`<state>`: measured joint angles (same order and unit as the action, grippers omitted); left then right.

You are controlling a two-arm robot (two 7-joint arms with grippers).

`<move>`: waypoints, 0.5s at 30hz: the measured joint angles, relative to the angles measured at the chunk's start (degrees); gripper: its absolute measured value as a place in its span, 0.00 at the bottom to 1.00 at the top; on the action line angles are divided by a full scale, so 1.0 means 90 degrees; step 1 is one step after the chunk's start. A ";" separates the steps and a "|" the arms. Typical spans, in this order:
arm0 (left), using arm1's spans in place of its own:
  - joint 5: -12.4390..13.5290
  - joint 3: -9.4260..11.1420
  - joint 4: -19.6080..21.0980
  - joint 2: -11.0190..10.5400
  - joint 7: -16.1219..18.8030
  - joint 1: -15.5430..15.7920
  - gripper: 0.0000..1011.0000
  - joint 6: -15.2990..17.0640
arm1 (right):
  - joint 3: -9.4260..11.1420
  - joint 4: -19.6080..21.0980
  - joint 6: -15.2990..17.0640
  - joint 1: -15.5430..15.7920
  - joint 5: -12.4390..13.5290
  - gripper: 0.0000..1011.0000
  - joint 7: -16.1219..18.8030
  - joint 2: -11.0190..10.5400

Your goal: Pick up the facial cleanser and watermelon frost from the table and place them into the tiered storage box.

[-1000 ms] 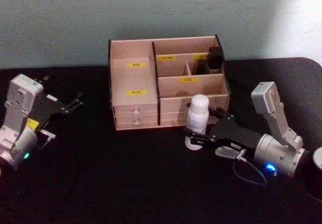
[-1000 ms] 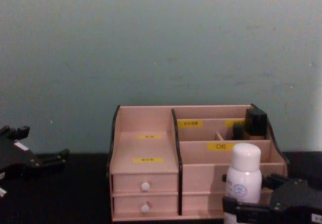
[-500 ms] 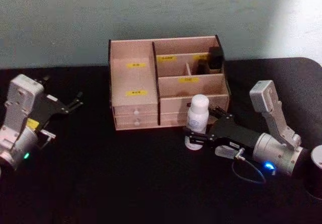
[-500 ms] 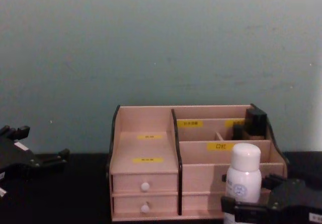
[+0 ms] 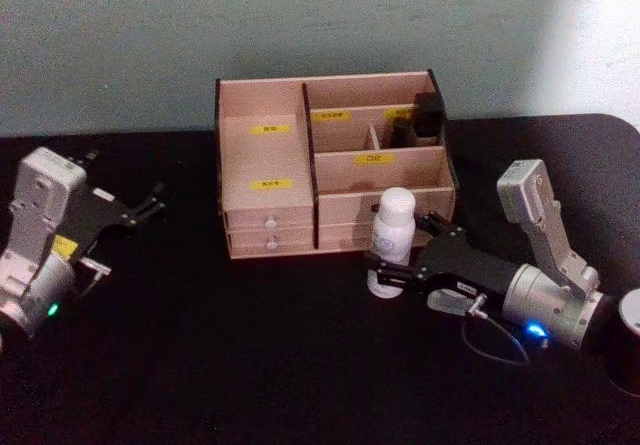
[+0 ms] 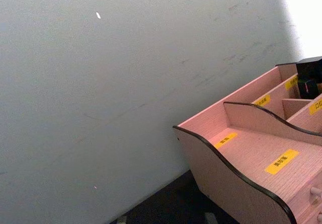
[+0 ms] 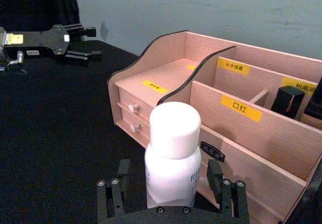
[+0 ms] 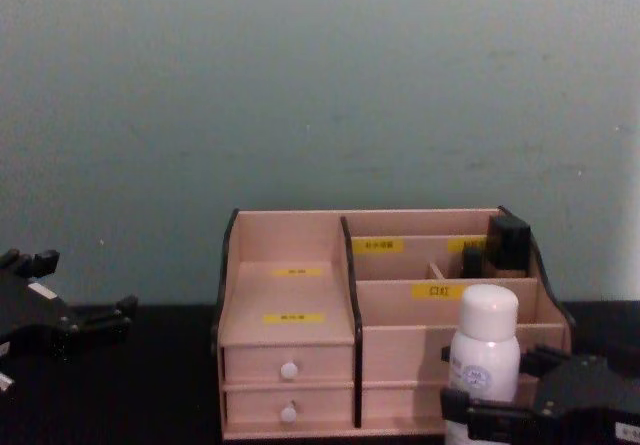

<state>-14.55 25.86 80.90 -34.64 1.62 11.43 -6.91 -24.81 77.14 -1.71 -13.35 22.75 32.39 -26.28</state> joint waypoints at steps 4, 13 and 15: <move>0.0000 0.0000 0.0000 0.0000 0.0000 0.0000 0.99 0.0000 | 0.0003 0.0003 -0.0002 0.0003 0.0000 0.91 -0.0001 -0.0003; 0.0000 0.0000 0.0000 0.0000 0.0000 0.0000 0.99 0.0000 | 0.0004 0.0008 -0.0008 0.0005 0.0000 0.67 -0.0005 -0.0005; 0.0000 0.0000 0.0000 0.0000 0.0000 0.0000 0.99 0.0000 | 0.0004 0.0008 -0.0008 0.0005 0.0000 0.60 -0.0005 -0.0005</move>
<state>-14.55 25.86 80.90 -34.64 1.62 11.43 -6.91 -24.77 77.21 -1.78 -13.31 22.74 32.34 -26.32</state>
